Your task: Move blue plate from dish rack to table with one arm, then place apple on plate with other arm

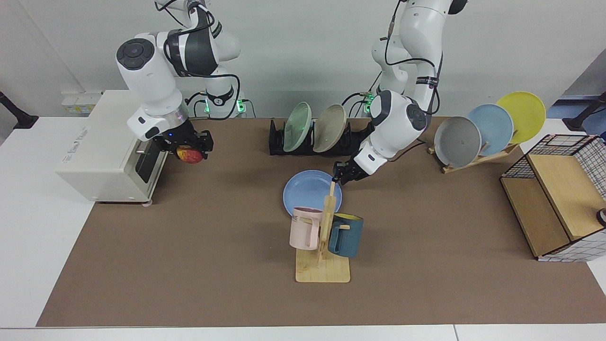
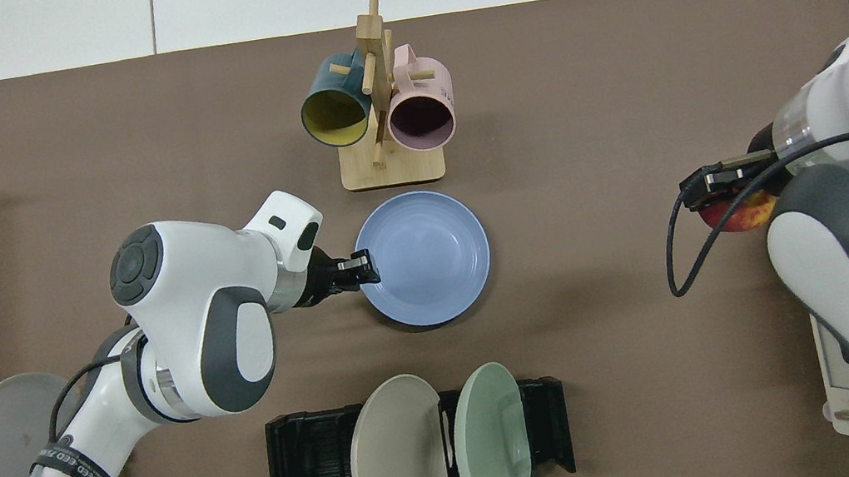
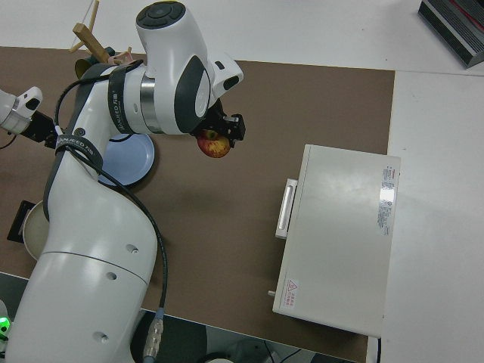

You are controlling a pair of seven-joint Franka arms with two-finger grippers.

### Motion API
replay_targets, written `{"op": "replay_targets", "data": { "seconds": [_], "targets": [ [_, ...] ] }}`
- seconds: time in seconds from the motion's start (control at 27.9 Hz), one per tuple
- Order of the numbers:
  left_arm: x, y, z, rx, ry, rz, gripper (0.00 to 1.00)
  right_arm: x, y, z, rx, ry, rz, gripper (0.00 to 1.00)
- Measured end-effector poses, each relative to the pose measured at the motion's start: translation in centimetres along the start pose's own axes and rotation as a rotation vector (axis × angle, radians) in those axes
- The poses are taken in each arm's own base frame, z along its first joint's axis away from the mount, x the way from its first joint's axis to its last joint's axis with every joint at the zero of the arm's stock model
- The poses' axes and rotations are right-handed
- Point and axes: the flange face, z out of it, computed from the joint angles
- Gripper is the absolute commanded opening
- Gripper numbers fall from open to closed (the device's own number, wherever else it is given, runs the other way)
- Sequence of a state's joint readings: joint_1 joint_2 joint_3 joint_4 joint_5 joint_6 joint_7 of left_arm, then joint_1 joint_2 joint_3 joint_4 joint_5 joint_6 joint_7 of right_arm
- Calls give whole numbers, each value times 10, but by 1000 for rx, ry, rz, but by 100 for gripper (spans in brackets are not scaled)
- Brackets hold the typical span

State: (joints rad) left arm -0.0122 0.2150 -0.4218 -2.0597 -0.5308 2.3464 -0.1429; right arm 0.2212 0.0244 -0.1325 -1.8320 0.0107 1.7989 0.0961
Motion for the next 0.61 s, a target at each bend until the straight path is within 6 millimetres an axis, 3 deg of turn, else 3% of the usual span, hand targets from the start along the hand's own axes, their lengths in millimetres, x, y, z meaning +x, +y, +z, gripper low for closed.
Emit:
{"op": "replay_targets", "data": {
  "seconds": [0.14, 0.29, 0.61],
  "targets": [
    [3, -4, -6, 28, 6, 15, 40, 0, -18, 11, 0, 14, 1, 0],
    [7, -11, -30, 122, -17, 64, 40, 1, -40, 24, 1, 40, 5, 0],
    [15, -19, -151, 345, -54, 128, 42, 8, -109, 68, 9, 85, 43, 0]
  ]
}}
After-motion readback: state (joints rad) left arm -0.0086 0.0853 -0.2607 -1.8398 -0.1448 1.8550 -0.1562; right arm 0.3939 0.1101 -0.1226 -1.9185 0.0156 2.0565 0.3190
